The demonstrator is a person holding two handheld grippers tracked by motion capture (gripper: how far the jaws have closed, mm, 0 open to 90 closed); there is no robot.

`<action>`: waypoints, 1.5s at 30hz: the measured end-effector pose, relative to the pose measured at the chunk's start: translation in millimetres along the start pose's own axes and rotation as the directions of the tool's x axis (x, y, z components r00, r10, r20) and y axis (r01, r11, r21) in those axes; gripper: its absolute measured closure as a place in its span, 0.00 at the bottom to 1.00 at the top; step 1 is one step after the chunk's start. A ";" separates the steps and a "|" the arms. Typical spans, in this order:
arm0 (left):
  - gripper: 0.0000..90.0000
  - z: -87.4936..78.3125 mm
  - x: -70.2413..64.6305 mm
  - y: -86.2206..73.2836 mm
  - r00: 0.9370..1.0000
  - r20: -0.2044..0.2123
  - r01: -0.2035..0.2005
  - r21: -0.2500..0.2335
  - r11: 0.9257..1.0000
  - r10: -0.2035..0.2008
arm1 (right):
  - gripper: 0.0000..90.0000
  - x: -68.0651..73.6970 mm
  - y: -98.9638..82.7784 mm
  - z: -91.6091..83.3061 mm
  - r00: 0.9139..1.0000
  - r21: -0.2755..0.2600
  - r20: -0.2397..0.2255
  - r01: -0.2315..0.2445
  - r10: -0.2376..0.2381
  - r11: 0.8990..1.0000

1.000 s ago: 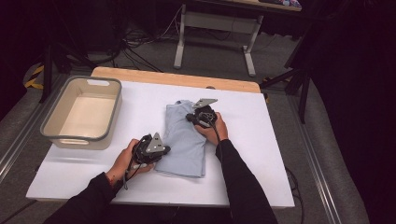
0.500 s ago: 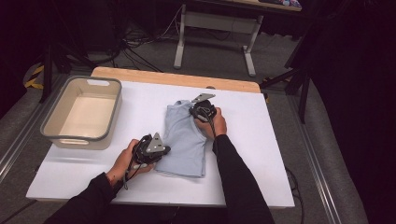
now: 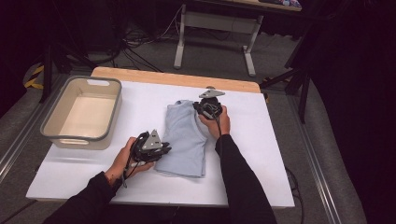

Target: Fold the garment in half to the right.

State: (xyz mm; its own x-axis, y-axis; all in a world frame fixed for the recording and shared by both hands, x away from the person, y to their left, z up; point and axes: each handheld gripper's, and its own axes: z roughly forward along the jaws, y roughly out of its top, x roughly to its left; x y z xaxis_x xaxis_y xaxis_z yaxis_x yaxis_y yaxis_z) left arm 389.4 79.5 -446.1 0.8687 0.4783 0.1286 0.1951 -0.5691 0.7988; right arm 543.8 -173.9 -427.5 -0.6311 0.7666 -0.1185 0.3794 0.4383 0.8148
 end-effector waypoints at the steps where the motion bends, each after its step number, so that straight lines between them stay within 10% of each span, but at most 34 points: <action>1: 0.86 -1.7 1.0 1.6 1.000 -0.007 0.001 -0.009 1.000 -0.001 | 0.95 1.0 0.1 -6.7 1.000 -0.017 -0.012 0.001 -0.001 1.000; 16: 0.80 1.5 20.8 31.5 0.999 -0.035 -0.017 -0.050 0.999 0.016 | 0.95 54.6 -30.2 -94.1 0.983 -0.102 -0.125 0.120 -0.132 0.988; 20: 0.80 16.0 23.1 35.4 0.996 -0.052 -0.070 0.006 0.998 0.070 | 0.95 62.6 -40.9 -96.9 0.981 -0.087 -0.129 0.134 -0.144 0.987; 30: 0.80 34.2 34.5 20.6 1.000 -0.009 0.003 0.111 0.994 -0.002 | 0.94 64.4 -68.4 -91.1 0.980 -0.002 -0.117 0.159 -0.158 0.987; 36: 0.82 37.6 37.3 9.8 0.998 0.018 0.055 0.076 0.996 -0.056 | 0.94 61.2 -81.5 -84.0 0.984 0.040 -0.108 0.145 -0.140 0.989; 45: 0.82 31.7 32.3 15.2 0.999 -0.014 0.030 0.041 0.999 -0.029 | 0.92 58.3 -80.3 -89.2 0.988 0.007 -0.106 0.118 -0.116 0.993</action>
State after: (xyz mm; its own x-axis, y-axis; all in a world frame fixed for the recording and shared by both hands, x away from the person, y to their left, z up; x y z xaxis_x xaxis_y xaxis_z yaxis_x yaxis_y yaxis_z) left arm 434.9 65.1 -448.4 0.8564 0.5038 0.1134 0.2393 -0.5817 0.7774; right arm 416.1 -206.3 -449.2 -0.7390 0.6564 -0.1519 0.3072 0.5289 0.7911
